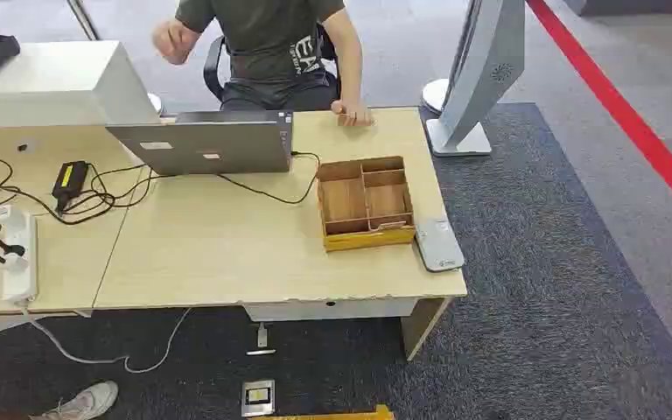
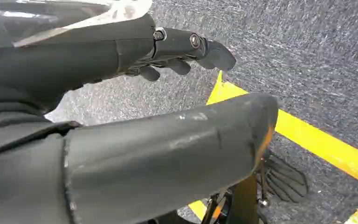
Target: Pass the card to the sensor for recognition and then transmit it.
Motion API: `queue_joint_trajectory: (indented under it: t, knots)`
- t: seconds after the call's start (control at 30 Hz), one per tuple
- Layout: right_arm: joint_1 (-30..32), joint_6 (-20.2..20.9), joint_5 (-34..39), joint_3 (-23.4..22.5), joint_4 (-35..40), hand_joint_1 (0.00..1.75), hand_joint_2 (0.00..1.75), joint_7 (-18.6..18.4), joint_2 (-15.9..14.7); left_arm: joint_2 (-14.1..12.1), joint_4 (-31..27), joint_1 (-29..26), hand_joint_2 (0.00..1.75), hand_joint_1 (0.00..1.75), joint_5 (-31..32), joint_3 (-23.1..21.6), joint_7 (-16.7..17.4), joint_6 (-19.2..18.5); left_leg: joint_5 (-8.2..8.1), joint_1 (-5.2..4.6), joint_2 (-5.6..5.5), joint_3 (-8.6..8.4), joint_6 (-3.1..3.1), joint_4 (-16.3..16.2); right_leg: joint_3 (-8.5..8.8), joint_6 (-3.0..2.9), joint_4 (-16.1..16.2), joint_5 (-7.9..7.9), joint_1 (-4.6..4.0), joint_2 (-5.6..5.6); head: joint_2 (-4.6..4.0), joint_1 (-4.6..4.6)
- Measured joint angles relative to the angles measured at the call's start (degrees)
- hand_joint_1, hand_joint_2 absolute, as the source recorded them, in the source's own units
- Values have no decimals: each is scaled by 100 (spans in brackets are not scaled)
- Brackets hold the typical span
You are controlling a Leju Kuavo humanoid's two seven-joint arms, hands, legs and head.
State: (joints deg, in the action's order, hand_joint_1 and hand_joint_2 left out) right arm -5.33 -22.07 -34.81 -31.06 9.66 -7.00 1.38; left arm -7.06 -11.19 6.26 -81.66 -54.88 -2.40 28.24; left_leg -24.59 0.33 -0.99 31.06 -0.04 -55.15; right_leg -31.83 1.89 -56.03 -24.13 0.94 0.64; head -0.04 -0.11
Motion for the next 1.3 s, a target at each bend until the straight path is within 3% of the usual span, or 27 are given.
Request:
queue_joint_trajectory:
  t: [0.1, 0.33, 0.43, 0.63, 0.7, 0.73, 0.8, 0.87, 0.9, 1.03, 1.07, 1.3]
  knots:
    - [-1, -149, -9, -4, 0, 0, 0, 107, 0, 0, 0, 1, 0, 0, -22, 9, -4, 0, 0, 0, 0, 0, 0, 0, 0, 0, 0, 0, 0, 0, 0, 0]
    - [-1, -770, 50, -94, 0, 0, 0, 905, 28, 22, 0, -2, 0, 0, -118, 92, -256, -2, 0, 0, 0, 0, 0, 0, 1, 0, 0, 0, 0, 0, 0, 0]
    - [-49, -873, 1114, -311, -4, 0, 0, 1866, -39, 22, 0, -2, 0, 0, -4, 98, -135, -155, 0, -8, 0, 0, 1, 0, 0, 1, 0, 1, 7, 0, 0, -2]
    - [-322, 78, 1566, -861, 92, 0, 0, 2258, -905, -15, 2, -7, 0, 0, -6, 101, 67, -190, 0, -17, 1, 7, 4, -1, 3, 11, 3, 8, 17, 8, 0, 7]
    - [-435, 188, 1902, -940, 307, 0, 0, 1916, -1019, -31, 2, 11, 0, 0, 31, 101, 146, -212, 0, -18, 4, -4, 5, -2, 2, 15, 5, 11, 20, 13, 0, 0]
    - [-405, 125, 2334, -933, 628, 0, 0, 1377, -1014, -35, 2, 17, 0, 0, 65, 101, 146, -253, 2, -18, 3, -7, 7, -4, 5, 16, 6, 10, 20, 10, 0, -2]
    - [-270, -351, 3970, -802, 1315, 0, 0, 589, -1047, -55, 2, 16, 0, 0, 153, 94, 162, -297, 7, -19, -22, -7, 16, -4, 18, 28, 5, 0, 23, -14, 0, -2]
    - [-175, -763, 5479, -466, 1737, 0, 0, 688, -1241, -79, 4, -6, 0, 0, 175, 87, 236, -308, 7, -19, -18, -3, 13, -3, 17, 22, 2, 4, 24, -11, 0, 2]
    - [-140, -783, 5979, -240, 1931, 0, 0, 827, -1340, -94, 4, -11, 0, 0, 186, 87, 227, -317, 5, -18, -7, 0, 12, -2, 15, 18, 0, 7, 24, 3, 0, 2]
    - [-111, -247, 7561, 464, 2426, 0, 0, 1340, -1885, -144, 7, 22, 0, 0, 232, 85, 142, -426, -2, -23, 1, -4, 11, -2, 14, 21, 2, 5, 25, 17, 0, -13]
    - [-140, -81, 7775, 650, 2509, 0, 175, 1410, -2055, -157, 7, 20, 0, 0, 234, 83, 103, -453, -1, -26, 0, -2, 13, -2, 14, 23, 2, 6, 29, 15, 0, -11]
    - [-795, 845, 7973, 1624, 2597, 0, 175, 1836, -2942, -225, 13, 12, 0, 0, 300, 70, 101, -691, 8, -34, 2, -7, 25, -4, 8, 31, 2, 17, 36, 17, 0, -4]
